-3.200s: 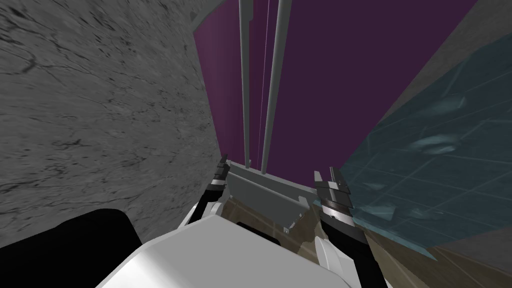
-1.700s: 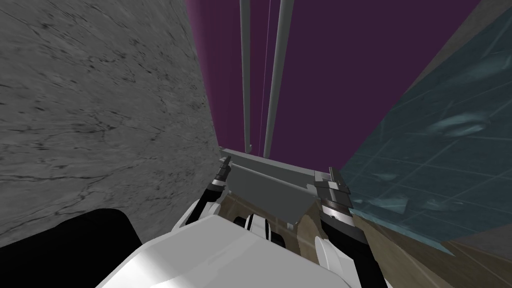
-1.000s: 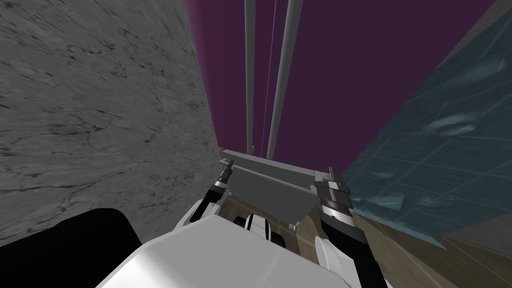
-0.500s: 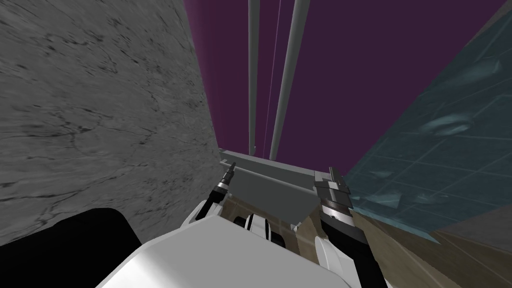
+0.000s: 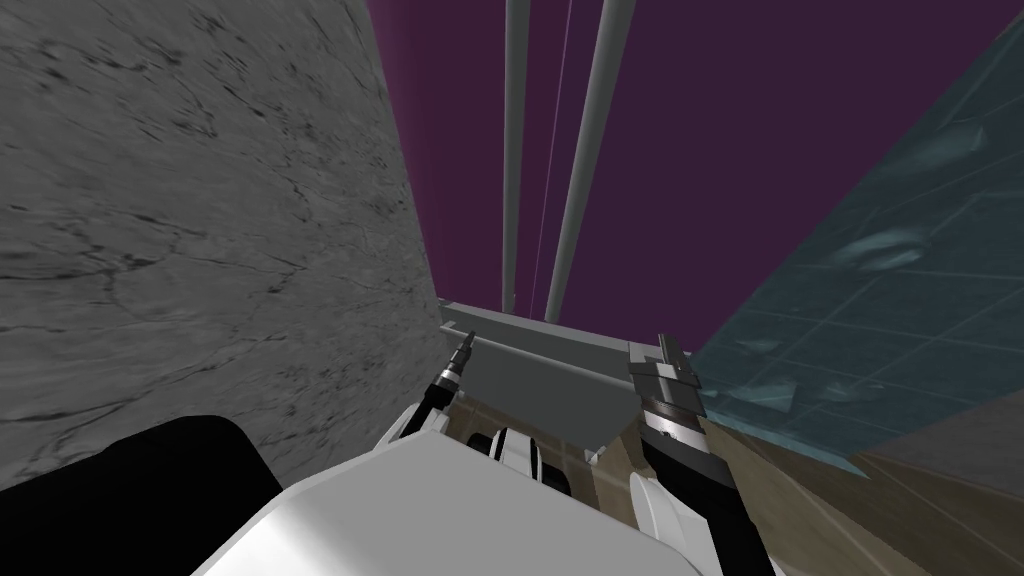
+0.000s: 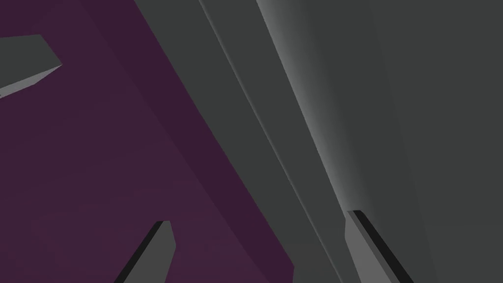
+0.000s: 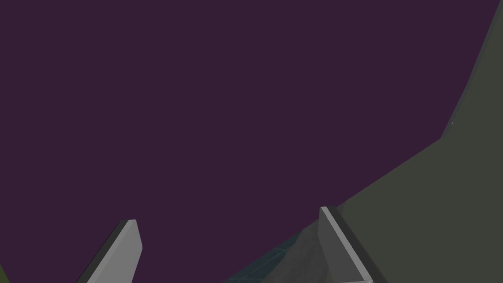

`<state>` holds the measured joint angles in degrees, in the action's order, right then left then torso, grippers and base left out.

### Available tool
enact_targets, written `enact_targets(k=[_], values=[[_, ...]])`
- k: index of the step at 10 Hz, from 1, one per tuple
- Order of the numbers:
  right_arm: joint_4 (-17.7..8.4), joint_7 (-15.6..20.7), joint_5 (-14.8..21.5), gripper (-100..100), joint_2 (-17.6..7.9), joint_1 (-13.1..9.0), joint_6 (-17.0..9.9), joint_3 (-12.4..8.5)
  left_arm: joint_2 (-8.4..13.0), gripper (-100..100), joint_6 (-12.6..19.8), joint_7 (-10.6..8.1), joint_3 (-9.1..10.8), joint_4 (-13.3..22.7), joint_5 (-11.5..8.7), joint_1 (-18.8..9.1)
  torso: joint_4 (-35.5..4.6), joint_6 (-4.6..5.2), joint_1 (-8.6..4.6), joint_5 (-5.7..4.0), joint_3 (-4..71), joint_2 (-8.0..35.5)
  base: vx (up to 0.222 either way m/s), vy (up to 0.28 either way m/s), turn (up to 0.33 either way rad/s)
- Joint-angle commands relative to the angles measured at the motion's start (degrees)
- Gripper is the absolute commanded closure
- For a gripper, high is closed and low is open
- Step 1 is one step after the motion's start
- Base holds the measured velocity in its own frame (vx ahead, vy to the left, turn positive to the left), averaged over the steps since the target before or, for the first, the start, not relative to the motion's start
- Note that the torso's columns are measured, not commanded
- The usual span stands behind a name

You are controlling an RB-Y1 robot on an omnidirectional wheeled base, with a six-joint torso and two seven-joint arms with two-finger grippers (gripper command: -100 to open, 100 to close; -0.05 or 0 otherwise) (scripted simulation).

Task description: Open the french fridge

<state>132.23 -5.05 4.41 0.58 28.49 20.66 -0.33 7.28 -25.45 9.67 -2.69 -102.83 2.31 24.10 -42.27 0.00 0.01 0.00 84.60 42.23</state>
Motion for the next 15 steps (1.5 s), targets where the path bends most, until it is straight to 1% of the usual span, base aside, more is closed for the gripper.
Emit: enact_targets(k=[1,3,7,10,11,12,13,14,15], values=[[0.0,0.0,0.0,0,0.0,0.0,0.0,0.0,0.2,-100,0.1,0.02,-0.25,2.7,0.4,-0.9,0.0,0.01,-0.01,0.00,0.0,0.0,-0.009,0.047,-0.031],[0.0,0.0,0.0,0,0.0,0.0,0.0,0.0,0.1,-100,-0.1,0.03,-0.42,4.8,0.6,-1.6,0.2,0.01,0.21,0.11,0.2,-0.3,0.002,0.052,-0.029],[0.0,0.0,0.0,0,0.0,0.0,0.0,0.0,-0.9,-100,-0.3,0.06,-0.75,8.9,1.1,-2.8,0.0,0.02,-0.01,0.00,0.0,0.0,0.018,0.049,-0.029],[0.0,0.0,0.0,0,0.0,0.0,0.0,0.0,-2.3,-100,-0.6,0.08,-1.02,12.2,1.6,-3.8,0.0,0.00,0.02,0.00,0.0,0.1,0.009,0.050,-0.033],[0.0,0.0,0.0,0,0.0,0.0,0.0,0.0,-1.9,-100,-0.7,0.00,-0.92,11.7,1.4,-3.6,0.0,0.00,0.01,0.01,0.0,0.0,0.007,0.024,-0.007],[0.0,0.0,0.0,0,0.0,0.0,0.0,0.0,-2.3,-100,-0.9,2.63,-0.06,14.7,-0.8,-6.5,0.0,0.00,-0.09,-0.02,0.0,0.1,-0.057,0.031,-0.188],[0.0,0.0,0.0,0,0.0,0.0,0.0,0.0,-2.3,-100,-0.9,2.63,-0.06,15.3,-0.8,-7.2,-0.1,0.01,-0.04,-0.02,-0.1,0.2,-0.080,0.035,0.008],[0.0,0.0,0.0,0,0.0,0.0,0.0,0.0,-2.7,-100,-1.0,4.98,0.81,17.1,-3.1,-9.2,-0.1,0.00,-0.01,0.00,-0.1,0.2,-0.105,0.052,-0.100],[0.0,0.0,0.0,0,0.0,0.0,0.0,0.0,-2.7,-100,-1.0,5.24,0.81,18.7,-3.1,-10.7,-0.1,0.02,0.05,0.02,-0.1,0.2,-0.083,0.048,-0.067]])
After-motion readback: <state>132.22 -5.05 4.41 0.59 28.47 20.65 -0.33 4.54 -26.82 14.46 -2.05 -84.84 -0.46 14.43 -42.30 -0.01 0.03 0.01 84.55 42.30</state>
